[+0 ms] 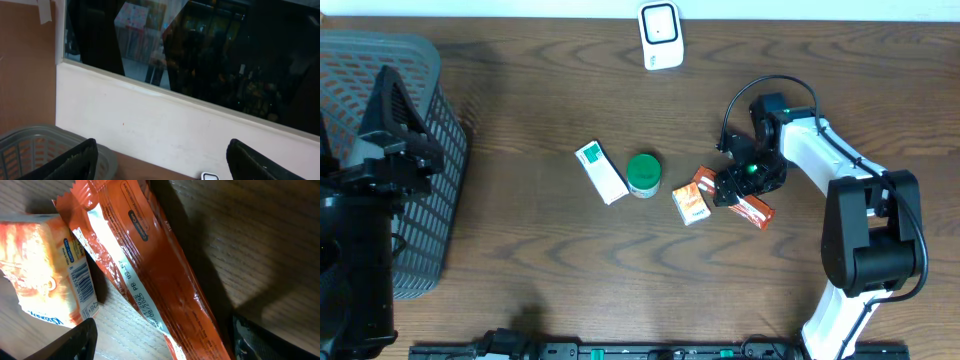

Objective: Scan the item barcode

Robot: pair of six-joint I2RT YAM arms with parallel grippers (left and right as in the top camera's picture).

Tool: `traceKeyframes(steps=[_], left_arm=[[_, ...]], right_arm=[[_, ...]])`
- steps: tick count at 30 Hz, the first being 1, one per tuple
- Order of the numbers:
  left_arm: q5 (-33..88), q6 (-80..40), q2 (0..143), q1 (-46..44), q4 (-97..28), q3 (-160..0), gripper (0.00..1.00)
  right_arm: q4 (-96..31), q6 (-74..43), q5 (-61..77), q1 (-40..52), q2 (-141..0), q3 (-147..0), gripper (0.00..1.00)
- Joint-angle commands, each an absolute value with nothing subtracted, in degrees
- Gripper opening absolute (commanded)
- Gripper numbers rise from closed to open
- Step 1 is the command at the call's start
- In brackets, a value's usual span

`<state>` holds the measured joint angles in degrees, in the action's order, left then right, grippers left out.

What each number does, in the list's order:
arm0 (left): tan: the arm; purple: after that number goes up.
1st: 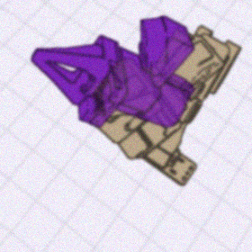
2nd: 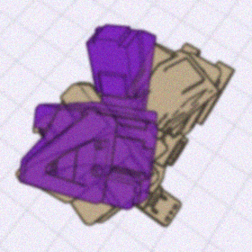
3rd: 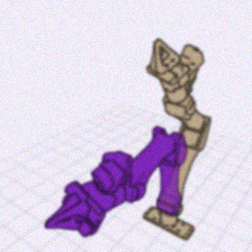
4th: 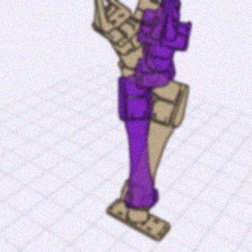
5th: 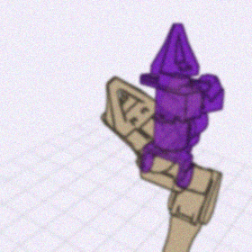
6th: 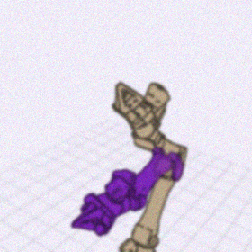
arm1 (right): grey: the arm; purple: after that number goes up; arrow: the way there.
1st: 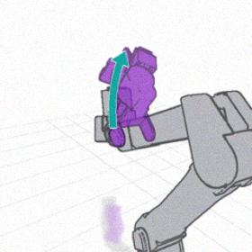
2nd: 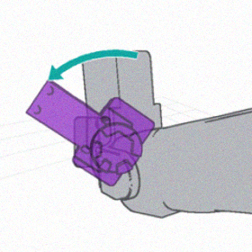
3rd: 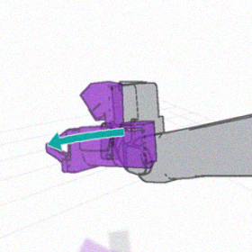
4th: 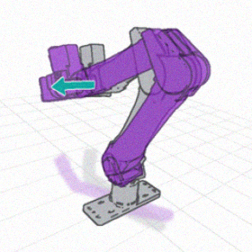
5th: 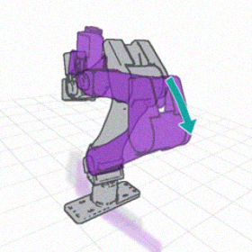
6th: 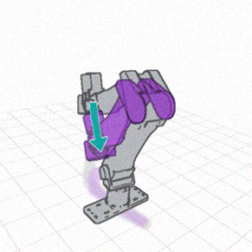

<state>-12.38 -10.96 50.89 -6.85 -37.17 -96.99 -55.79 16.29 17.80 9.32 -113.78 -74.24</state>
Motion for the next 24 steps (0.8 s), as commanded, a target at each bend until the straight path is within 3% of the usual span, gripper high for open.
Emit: traceKeyframes(steps=[1, 9, 24], left_arm=[[-12.7, -11.7, 50.7, -6.7, -37.1, -96.9, 0.83], [-12.7, -11.7, 50.7, -6.7, -37.2, -96.9, 0.83], [-12.7, -11.7, 50.7, -6.7, -37.2, -96.9, 0.83]], right_arm=[[-54.1, 17.4, 16.4, 10.2, -114.7, -74.3, 0.80], [-52.4, 17.9, 16.9, 10.4, -114.7, -74.3, 0.87], [-48.7, 18.9, 17.0, 13.5, -114.8, -68.6, 0.70]])
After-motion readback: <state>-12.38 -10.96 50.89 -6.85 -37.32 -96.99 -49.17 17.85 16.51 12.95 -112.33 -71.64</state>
